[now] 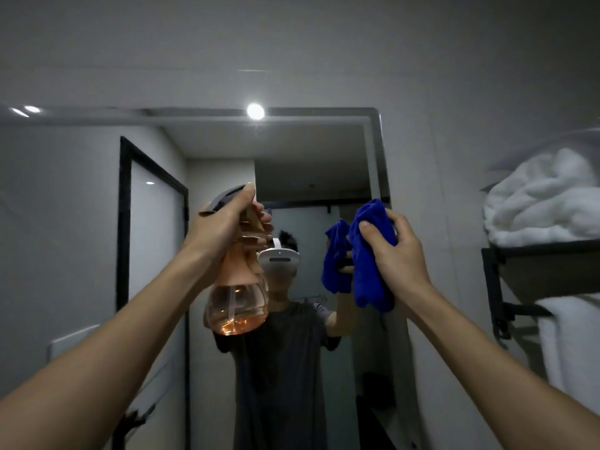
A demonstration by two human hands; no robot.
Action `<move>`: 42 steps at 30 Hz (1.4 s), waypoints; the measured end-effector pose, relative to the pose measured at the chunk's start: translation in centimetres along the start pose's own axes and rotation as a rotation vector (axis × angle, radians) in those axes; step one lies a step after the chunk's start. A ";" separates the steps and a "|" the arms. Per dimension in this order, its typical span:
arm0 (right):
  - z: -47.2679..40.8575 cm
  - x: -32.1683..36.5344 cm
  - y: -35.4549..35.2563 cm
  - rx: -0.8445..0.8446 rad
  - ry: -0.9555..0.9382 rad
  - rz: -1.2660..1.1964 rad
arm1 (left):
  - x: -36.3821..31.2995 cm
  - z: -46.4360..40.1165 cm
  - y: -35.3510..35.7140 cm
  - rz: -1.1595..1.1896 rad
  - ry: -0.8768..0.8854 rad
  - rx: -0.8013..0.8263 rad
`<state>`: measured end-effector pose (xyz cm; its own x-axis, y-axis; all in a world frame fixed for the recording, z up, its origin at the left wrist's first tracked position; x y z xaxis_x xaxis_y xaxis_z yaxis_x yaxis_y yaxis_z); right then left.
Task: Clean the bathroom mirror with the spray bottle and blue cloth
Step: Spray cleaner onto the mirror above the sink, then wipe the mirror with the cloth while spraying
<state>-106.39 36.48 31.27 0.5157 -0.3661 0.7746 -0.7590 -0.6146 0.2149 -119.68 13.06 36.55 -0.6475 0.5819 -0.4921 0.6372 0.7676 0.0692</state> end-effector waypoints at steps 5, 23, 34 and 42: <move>-2.3 2.3 -0.6 -0.047 -0.054 0.030 | 0.1 -2.2 1.7 0.051 -0.014 -0.003; -4.8 7.1 -0.9 -0.196 -0.174 0.171 | 0.7 -4.3 1.8 0.092 -0.076 -0.048; -9.5 10.3 3.7 -0.326 -0.403 0.789 | -0.3 -5.1 0.4 0.107 -0.037 0.006; -10.7 8.7 9.7 -0.395 -0.461 1.098 | 0.2 -5.1 -1.5 0.110 -0.004 -0.027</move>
<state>-113.47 34.82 46.43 -0.4328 -0.8105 0.3948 -0.9015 0.3908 -0.1859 -122.96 13.39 40.75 -0.5724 0.6619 -0.4840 0.6928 0.7061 0.1462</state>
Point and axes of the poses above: each hand's wrist, its own z-axis away from the middle knuckle, its own y-axis out of the palm, x = y × z, the point moved 8 cm from there along -z, towards the middle knuckle, and after that the axes turned 14 degrees about y, right-handed, at the moved point
